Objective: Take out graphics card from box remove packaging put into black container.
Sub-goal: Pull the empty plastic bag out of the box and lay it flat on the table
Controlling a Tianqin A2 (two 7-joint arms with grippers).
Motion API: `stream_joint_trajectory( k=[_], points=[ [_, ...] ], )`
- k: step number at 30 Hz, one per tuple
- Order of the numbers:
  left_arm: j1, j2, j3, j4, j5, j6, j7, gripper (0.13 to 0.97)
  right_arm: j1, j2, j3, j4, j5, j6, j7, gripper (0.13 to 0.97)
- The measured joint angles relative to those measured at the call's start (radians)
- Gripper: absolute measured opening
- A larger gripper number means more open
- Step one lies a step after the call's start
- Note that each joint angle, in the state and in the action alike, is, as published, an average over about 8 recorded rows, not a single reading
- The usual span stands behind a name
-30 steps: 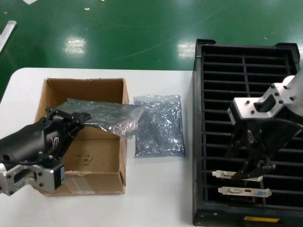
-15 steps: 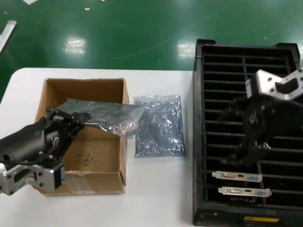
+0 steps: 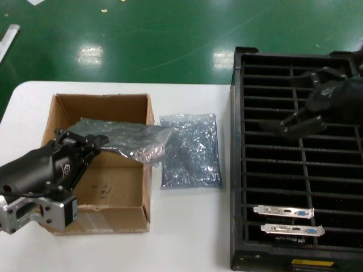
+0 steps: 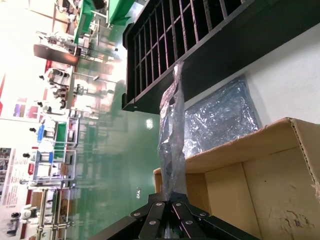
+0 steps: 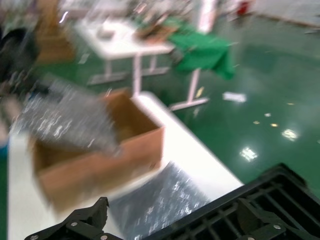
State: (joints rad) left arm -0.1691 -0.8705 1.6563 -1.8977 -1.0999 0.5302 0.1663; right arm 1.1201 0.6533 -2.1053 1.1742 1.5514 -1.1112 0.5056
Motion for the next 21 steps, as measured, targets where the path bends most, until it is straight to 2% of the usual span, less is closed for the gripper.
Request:
stream_joint_trajectory(
  k=[6,9,12,15,18,21],
  points=[
    [0.000,0.000,0.000,0.000,0.000,0.000,0.000,0.138,-0.040,-0.021,0.120,-0.095,0.089,0.020,0.011,0.897],
    [0.000,0.000,0.000,0.000,0.000,0.001,-0.001,0.138,-0.046,-0.025,0.143,-0.110,0.109,0.015,0.006,0.924],
    [-0.013,0.008,-0.002,-0.008,0.000,0.027,-0.039,0.138,-0.048,-0.026,0.148,-0.113,0.113,0.014,0.004,0.939],
    [-0.046,0.030,-0.007,-0.021,-0.006,0.094,-0.122,0.138,-0.048,-0.026,0.149,-0.113,0.113,0.013,0.004,0.955],
    [-0.113,0.072,-0.010,-0.026,-0.042,0.207,-0.249,0.138,-0.048,-0.026,0.149,-0.113,0.113,0.013,0.004,0.965],
    [-0.196,0.121,-0.003,-0.003,-0.103,0.332,-0.375,0.138,-0.048,-0.026,0.149,-0.113,0.113,0.013,0.004,0.965]
  ],
)
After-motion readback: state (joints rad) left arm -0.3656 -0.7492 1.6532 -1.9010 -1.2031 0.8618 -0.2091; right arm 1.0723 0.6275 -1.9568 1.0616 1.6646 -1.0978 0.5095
